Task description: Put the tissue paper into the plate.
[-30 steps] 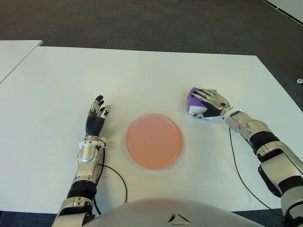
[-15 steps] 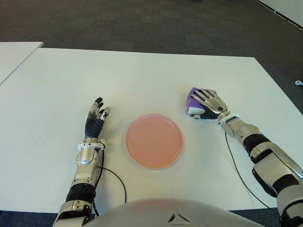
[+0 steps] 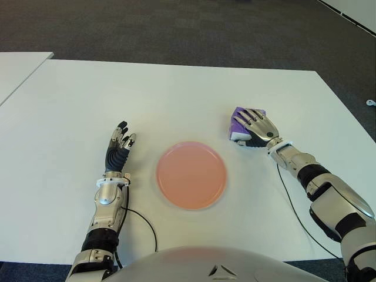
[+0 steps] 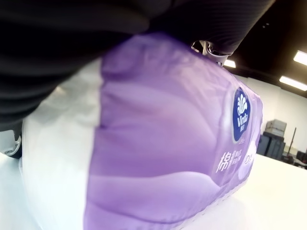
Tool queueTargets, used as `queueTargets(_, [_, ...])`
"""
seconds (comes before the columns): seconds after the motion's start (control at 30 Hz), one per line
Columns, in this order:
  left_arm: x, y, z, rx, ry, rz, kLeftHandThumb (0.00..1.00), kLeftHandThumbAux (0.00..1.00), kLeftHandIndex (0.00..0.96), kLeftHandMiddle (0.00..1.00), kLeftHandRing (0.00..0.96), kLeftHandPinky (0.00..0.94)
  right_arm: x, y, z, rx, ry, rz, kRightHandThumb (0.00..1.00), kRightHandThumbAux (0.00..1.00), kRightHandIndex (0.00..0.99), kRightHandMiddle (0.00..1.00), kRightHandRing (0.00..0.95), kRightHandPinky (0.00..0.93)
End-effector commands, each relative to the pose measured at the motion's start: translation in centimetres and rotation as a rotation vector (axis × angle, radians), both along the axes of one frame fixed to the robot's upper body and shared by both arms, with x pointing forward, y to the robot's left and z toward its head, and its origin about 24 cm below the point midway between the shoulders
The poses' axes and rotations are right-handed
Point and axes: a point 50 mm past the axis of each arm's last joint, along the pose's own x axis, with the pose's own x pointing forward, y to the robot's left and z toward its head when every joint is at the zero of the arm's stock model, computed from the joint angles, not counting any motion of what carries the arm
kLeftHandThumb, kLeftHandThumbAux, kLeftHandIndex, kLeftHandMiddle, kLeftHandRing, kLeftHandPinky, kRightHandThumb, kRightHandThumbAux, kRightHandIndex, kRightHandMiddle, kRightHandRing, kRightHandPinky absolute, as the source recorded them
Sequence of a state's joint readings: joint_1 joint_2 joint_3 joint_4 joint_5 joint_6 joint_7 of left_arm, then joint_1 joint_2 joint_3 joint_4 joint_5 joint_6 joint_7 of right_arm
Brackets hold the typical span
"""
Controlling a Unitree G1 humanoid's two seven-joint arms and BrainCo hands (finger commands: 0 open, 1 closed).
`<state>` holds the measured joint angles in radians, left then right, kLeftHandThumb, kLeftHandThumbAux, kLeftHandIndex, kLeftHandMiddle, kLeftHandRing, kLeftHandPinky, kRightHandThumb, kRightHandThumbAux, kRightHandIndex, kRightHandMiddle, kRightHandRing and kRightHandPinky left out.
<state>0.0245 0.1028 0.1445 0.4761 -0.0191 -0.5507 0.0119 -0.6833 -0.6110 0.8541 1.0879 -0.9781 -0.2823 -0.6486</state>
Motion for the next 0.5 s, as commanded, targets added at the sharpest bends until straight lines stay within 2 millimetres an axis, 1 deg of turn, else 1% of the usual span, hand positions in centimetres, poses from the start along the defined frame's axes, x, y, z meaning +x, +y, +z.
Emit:
queueTargets(0.03, [-0.98,0.32,-1.29,0.001,0.077,0.024,0.0,0.46,0.0,0.0,0.0,0.0,-4.56,-0.25,-6.12,-0.175,0.284,0.034,0.417,0.456,0.0,0.0,0.0,0.0])
queueTargets(0.37, [-1.04,0.35,-1.34,-0.005,0.076,0.031,0.0,0.473,0.0,0.0,0.0,0.0,-4.57,-0.34,-6.03,-0.155,0.309,0.029,0.436,0.471,0.0,0.0,0.0,0.002])
queueTargets(0.47, [-1.02,0.31,-1.35,-0.014,0.075,0.032,0.0,0.478,0.0,0.0,0.0,0.0,-4.53,-0.32,-6.03,-0.123,0.333,0.004,0.463,0.482,0.0,0.022,0.03,0.081])
queueTargets(0.5, [-1.0,0.31,-1.36,-0.019,0.076,0.032,0.0,0.478,0.0,0.0,0.0,0.0,-4.49,-0.29,-6.07,-0.103,0.344,-0.016,0.466,0.483,0.0,0.025,0.034,0.092])
